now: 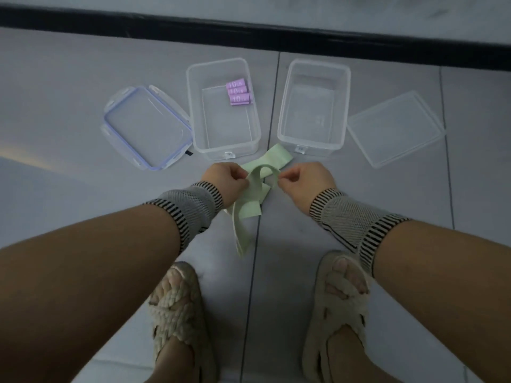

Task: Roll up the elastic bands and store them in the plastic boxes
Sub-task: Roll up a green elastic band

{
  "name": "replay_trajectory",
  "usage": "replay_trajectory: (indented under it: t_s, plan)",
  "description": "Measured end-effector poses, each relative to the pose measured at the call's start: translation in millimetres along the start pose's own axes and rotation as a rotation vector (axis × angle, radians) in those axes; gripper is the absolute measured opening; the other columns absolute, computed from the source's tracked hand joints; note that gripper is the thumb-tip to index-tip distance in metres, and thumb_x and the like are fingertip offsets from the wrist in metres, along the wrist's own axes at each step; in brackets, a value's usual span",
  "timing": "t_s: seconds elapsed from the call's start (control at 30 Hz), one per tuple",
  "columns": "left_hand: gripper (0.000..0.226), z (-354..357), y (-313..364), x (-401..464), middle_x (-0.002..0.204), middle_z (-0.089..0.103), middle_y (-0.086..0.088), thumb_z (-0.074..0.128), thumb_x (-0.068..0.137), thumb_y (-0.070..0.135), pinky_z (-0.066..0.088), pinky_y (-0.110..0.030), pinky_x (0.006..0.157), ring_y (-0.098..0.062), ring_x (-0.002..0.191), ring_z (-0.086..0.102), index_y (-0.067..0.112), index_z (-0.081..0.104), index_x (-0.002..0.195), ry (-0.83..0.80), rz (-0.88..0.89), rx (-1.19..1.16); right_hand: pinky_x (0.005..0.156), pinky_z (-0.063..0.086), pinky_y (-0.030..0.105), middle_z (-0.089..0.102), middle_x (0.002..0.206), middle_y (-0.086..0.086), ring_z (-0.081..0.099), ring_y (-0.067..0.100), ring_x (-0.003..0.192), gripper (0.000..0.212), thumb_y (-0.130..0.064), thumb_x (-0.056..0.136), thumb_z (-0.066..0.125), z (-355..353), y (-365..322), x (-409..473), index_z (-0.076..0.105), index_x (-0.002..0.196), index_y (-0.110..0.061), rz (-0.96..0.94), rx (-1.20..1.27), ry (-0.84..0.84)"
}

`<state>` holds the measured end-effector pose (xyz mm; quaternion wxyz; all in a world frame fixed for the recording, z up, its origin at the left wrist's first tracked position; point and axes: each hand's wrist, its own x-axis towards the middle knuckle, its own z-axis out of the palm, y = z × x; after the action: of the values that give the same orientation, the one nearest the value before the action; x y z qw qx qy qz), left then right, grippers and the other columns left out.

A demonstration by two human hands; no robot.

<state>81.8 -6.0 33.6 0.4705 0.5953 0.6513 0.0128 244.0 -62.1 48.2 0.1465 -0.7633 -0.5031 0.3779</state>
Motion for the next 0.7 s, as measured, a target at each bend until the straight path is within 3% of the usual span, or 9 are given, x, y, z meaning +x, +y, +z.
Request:
replay_trajectory:
  t_s: [0.1,0.13,0.33,0.4,0.53,0.7]
  plan:
    - [0.016,-24.3,27.2,-27.1,0.089,0.066,-0.01,0.064,0.085,0.011,0.054,-0.047,0.087,-0.028,0.087,0.063,0.021,0.06,0.073,-0.061,0.023,-0.089,0.086,0.053,0.032,0.069,0.083,-0.003,0.065,0.016,0.085,0.002,-0.021,0.082,0.069,-35.1,-22.6,-17.6,0.071,0.081,-0.021,-0.05,0.04,0.057]
    - [0.016,-31.8,36.9,-37.1,0.089,0.065,-0.011,0.063,0.085,0.01,0.054,-0.049,0.086,-0.028,0.086,0.063,0.02,0.06,0.073,-0.064,0.035,-0.098,0.083,0.053,0.031,0.067,0.079,-0.005,0.065,0.015,0.083,0.006,-0.021,0.081,0.07,-46.6,-31.2,-23.7,0.068,0.076,-0.022,-0.069,0.038,0.084]
    - [0.011,-70.2,86.2,-109.7,0.081,0.06,0.001,0.058,0.088,0.015,0.052,-0.031,0.077,-0.018,0.076,0.056,0.021,0.058,0.079,0.032,0.149,-0.076,0.06,0.045,0.02,0.059,0.072,-0.01,0.057,0.008,0.067,0.014,-0.01,0.08,0.064,-100.0,-76.2,-73.2,0.06,0.077,-0.023,-0.146,0.125,0.191]
    - [0.002,-79.3,96.9,-137.6,0.079,0.059,0.004,0.061,0.088,0.021,0.052,-0.029,0.076,-0.015,0.074,0.055,0.019,0.059,0.087,0.077,0.15,-0.129,0.064,0.046,0.021,0.059,0.07,-0.009,0.056,0.007,0.064,0.016,-0.008,0.079,0.061,-113.4,-90.2,-92.5,0.06,0.08,-0.023,-0.157,0.177,0.208]
    - [0.009,-91.7,110.5,-190.9,0.079,0.06,0.006,0.063,0.087,0.025,0.046,-0.022,0.067,-0.013,0.073,0.057,0.019,0.061,0.093,0.192,0.195,-0.175,0.069,0.052,0.025,0.063,0.07,-0.007,0.061,0.012,0.067,0.014,-0.009,0.082,0.061,-140.6,-115.5,-136.3,0.063,0.087,-0.022,-0.155,0.332,0.261]
    - [0.02,-104.4,115.4,-251.5,0.088,0.06,0.006,0.066,0.085,0.016,0.044,-0.02,0.077,-0.01,0.081,0.057,0.016,0.064,0.105,0.283,0.284,-0.343,0.068,0.047,0.018,0.062,0.075,-0.011,0.057,0.005,0.067,0.019,-0.013,0.084,0.065,-153.0,-137.4,-189.9,0.06,0.077,-0.03,-0.26,0.377,0.392]
